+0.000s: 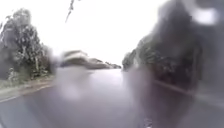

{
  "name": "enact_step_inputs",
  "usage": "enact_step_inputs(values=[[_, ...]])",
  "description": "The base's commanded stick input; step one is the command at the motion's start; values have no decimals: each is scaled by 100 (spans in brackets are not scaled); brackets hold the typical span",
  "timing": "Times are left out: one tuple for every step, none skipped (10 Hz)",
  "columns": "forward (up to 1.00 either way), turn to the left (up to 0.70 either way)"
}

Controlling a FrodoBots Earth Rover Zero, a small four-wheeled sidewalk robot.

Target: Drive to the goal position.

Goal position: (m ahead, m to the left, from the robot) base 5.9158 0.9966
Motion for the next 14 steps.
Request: enact_step_inputs(values=[[70,0],[70,0],[70,0],[70,0],[70,0],[70,0],[70,0],[70,0],[70,0],[70,0],[70,0],[70,0],[70,0],[70,0]])
